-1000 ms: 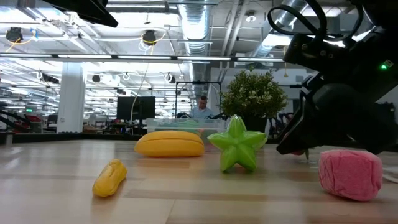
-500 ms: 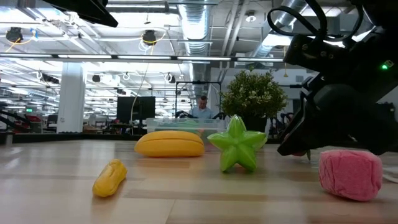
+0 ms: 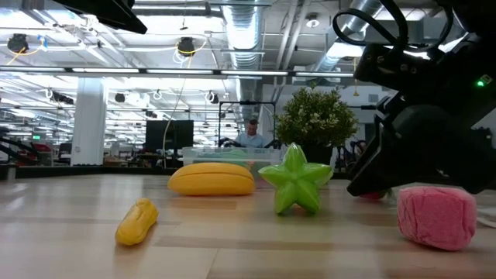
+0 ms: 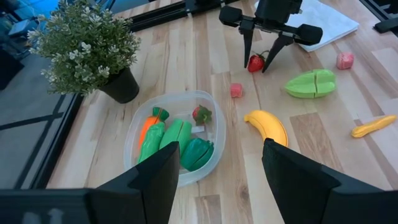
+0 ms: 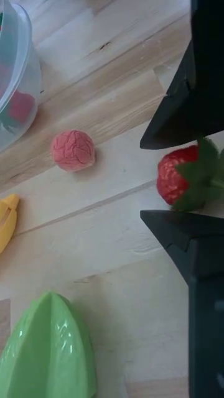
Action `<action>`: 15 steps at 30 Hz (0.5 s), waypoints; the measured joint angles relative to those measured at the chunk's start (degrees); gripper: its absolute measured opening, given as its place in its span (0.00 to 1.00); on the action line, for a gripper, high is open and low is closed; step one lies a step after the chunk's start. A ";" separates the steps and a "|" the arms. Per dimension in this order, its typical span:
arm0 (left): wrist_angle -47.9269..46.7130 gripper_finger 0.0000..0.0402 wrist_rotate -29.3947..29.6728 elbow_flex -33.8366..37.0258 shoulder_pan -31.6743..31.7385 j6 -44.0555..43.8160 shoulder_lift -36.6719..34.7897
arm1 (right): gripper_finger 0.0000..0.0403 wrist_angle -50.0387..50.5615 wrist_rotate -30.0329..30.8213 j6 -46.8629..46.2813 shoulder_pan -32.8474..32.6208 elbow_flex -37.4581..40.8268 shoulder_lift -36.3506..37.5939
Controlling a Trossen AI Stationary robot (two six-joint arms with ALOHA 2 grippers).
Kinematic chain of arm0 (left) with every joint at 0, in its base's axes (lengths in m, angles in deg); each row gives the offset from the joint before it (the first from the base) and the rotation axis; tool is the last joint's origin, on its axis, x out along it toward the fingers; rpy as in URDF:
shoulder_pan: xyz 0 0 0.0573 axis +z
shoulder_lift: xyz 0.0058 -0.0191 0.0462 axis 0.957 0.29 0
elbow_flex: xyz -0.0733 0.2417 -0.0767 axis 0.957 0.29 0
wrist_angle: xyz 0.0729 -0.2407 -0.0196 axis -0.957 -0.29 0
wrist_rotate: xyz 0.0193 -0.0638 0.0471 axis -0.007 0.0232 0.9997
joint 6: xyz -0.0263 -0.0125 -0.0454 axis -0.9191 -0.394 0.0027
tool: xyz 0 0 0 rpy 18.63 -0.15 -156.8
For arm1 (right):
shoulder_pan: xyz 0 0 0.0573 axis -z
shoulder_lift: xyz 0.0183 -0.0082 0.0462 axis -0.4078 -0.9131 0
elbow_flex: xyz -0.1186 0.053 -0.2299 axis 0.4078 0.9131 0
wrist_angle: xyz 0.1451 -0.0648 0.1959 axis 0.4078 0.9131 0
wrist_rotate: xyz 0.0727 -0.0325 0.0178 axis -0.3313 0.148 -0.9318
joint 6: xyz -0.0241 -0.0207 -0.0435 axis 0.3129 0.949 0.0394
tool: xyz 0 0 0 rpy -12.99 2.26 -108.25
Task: Pick and placing Produce into tupperware
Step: Put the red strawberry into the transparent container
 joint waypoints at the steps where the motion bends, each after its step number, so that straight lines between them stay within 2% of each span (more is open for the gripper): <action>1: 0.00 0.55 0.00 0.00 0.02 0.00 -0.02 | 0.41 0.00 0.00 0.00 0.00 0.00 0.00; 5: 0.00 0.55 0.00 0.00 0.02 -0.02 0.00 | 0.40 0.00 -0.12 0.00 0.00 0.00 0.00; 9: 0.00 0.55 0.00 0.00 0.02 -0.02 0.00 | 0.40 0.04 -2.80 -0.26 0.00 0.00 0.00; 15: 0.01 0.55 0.00 0.00 0.02 -0.04 0.00 | 0.42 2.62 -3.62 -5.09 0.11 -0.11 0.17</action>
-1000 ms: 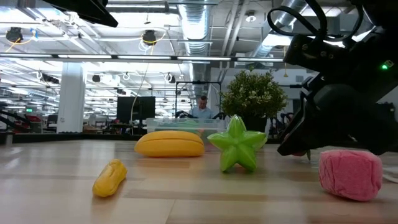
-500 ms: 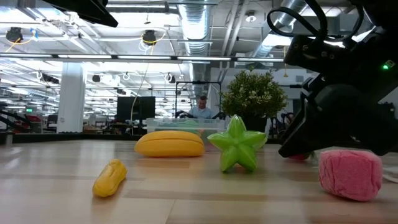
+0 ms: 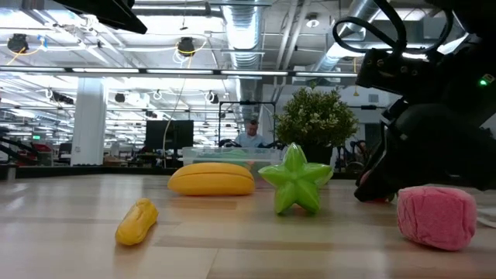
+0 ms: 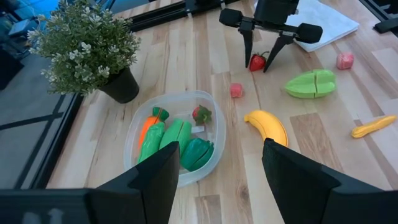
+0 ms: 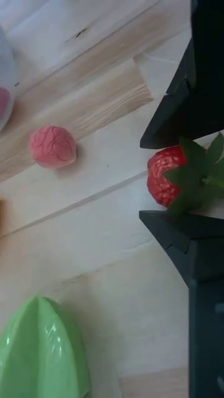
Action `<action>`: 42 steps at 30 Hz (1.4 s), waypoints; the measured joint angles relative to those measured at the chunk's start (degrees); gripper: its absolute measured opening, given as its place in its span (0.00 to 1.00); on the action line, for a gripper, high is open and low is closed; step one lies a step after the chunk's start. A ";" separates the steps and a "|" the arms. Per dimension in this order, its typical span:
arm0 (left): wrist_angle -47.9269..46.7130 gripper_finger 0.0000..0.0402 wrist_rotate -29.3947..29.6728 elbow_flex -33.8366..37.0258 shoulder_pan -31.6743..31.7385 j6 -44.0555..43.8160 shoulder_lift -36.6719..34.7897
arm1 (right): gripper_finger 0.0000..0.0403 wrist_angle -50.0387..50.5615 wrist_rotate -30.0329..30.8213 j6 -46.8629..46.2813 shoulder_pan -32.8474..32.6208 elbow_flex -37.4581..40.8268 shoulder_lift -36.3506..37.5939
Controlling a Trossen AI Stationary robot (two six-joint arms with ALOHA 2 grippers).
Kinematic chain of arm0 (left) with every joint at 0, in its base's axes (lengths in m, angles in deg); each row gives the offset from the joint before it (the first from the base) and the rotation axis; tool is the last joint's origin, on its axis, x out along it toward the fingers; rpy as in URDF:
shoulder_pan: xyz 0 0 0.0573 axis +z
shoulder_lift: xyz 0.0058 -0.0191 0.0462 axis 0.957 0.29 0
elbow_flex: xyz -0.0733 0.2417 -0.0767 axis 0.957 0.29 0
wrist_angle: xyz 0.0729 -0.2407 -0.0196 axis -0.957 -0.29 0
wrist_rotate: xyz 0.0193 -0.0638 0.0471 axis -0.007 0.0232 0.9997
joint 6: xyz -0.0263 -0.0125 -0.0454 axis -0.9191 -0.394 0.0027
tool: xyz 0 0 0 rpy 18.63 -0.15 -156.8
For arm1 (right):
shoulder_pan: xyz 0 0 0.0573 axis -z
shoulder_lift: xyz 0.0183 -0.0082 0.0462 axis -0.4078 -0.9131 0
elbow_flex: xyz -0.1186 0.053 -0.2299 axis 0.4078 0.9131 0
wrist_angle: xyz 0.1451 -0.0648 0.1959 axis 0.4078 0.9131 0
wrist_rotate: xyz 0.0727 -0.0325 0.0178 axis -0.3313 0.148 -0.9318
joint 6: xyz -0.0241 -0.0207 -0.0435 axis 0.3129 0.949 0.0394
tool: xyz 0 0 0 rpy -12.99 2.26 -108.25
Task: Pick and placing Produce into tupperware
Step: Put the red strawberry into the transparent container
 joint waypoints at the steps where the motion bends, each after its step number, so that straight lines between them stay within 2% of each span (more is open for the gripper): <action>1: 0.00 0.55 0.00 0.00 0.00 0.00 0.00 | 0.42 0.14 -0.06 -0.07 0.00 0.00 0.01; 12: -0.01 0.55 -0.01 0.00 0.00 -0.37 0.00 | 0.46 0.64 -0.42 -1.05 -0.11 0.00 0.01; 26: -0.01 0.55 -0.02 0.00 0.00 -0.39 0.00 | 0.37 0.55 -0.81 -1.01 -0.11 0.02 -0.04; 42: -0.01 0.55 -0.02 0.00 0.00 -0.42 0.00 | 0.41 0.42 -0.75 -1.01 -0.11 0.11 -0.10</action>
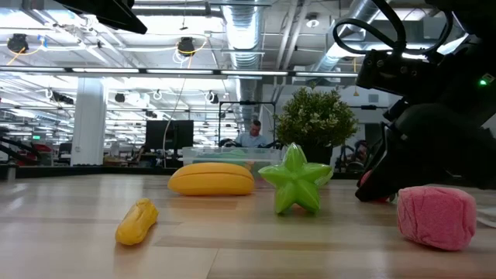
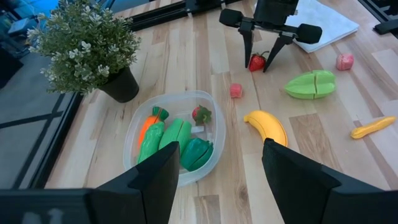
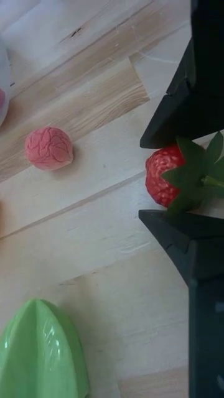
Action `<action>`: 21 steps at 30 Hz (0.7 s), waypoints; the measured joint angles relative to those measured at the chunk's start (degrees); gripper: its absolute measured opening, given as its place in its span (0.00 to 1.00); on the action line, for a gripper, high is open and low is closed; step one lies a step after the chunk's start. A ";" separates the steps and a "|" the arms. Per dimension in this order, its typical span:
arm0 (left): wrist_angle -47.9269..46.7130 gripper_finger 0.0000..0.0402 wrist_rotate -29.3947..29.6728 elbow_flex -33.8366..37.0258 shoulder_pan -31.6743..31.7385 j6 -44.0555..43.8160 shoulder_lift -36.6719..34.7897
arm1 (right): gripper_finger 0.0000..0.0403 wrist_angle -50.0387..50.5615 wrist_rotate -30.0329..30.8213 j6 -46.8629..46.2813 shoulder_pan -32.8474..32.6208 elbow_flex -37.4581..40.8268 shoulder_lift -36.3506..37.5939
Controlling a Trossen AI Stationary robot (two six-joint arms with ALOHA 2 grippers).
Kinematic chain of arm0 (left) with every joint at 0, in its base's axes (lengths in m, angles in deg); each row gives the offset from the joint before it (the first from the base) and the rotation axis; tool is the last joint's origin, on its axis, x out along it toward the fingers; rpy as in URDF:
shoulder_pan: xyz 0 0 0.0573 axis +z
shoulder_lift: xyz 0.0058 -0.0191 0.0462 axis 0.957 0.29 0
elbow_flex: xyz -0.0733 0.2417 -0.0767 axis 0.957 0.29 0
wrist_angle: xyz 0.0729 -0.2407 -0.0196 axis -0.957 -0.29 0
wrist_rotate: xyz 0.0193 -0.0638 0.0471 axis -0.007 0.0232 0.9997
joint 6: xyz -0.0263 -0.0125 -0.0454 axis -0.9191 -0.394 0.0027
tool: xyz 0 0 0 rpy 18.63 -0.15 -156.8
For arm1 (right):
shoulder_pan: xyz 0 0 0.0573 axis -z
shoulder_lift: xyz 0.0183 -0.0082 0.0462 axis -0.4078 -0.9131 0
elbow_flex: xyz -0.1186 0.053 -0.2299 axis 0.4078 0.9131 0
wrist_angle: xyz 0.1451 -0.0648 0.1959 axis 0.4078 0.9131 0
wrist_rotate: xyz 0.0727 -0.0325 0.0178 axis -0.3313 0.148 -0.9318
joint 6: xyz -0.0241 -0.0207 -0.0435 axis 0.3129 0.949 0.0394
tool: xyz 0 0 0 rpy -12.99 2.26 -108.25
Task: Pick and placing Produce into tupperware
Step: Put the red strawberry into the transparent container
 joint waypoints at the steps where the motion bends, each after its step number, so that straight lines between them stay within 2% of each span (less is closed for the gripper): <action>1: 0.00 0.55 0.00 0.00 0.00 0.00 0.00 | 0.41 -0.01 0.00 0.00 0.00 0.00 0.00; 12: 0.00 0.55 -0.02 0.00 0.00 0.00 0.00 | 0.36 -0.44 -0.07 0.13 0.00 0.02 -0.02; 21: 0.00 0.55 -0.02 0.00 0.00 -0.02 0.00 | 0.38 -0.66 -0.07 0.11 0.00 0.04 -0.04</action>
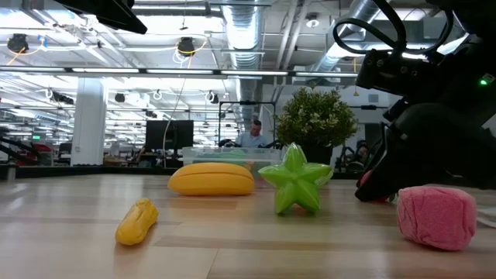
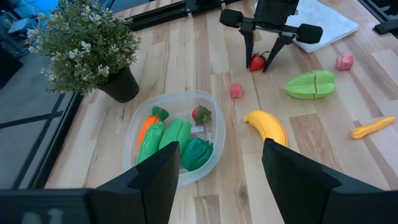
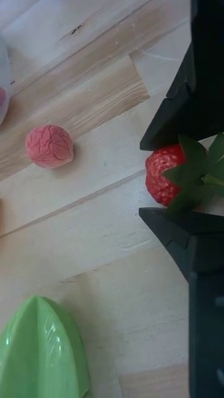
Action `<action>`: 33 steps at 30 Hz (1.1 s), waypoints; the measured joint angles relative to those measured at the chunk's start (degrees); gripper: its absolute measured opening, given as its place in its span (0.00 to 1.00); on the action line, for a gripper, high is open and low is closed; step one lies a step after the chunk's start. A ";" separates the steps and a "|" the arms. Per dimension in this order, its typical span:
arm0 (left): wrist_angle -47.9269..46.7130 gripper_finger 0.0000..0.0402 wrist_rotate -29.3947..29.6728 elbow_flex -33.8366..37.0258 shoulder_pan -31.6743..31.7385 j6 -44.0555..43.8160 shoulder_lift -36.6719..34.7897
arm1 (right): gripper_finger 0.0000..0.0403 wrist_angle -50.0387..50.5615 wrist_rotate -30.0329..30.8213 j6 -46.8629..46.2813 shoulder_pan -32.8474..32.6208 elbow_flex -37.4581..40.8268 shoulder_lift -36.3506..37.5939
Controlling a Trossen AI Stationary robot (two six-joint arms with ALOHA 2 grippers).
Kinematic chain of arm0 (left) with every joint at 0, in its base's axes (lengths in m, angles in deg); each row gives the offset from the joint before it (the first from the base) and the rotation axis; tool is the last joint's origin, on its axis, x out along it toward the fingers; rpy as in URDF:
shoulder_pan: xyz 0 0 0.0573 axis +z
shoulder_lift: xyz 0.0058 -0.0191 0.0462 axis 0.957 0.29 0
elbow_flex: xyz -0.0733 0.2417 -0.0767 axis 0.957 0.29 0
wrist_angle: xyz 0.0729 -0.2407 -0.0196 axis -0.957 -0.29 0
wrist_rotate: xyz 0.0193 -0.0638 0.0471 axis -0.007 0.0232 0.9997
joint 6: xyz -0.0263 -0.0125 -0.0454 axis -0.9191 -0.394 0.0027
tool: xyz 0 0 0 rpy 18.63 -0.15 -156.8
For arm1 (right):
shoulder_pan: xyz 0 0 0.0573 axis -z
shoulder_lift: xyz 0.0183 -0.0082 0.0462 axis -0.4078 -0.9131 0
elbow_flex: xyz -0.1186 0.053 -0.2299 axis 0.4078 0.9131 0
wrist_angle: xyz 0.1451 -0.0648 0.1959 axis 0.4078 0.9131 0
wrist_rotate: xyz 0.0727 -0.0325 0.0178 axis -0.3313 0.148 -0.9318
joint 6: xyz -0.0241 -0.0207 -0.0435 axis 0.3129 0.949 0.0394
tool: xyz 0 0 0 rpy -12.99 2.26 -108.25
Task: Pick and placing Produce into tupperware
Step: Put the red strawberry into the transparent container
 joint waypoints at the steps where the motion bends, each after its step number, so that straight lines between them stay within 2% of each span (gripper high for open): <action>1: 0.00 0.55 0.00 0.00 0.00 0.00 0.00 | 0.38 0.00 -0.02 0.00 0.00 0.00 0.00; 24: -0.01 0.55 0.00 0.00 0.00 0.00 0.00 | 0.36 -0.09 -0.06 -0.02 0.00 -0.02 0.00; 33: -0.01 0.55 0.00 0.00 0.00 0.00 0.00 | 0.39 -0.09 -0.09 -0.04 0.00 -0.02 -0.02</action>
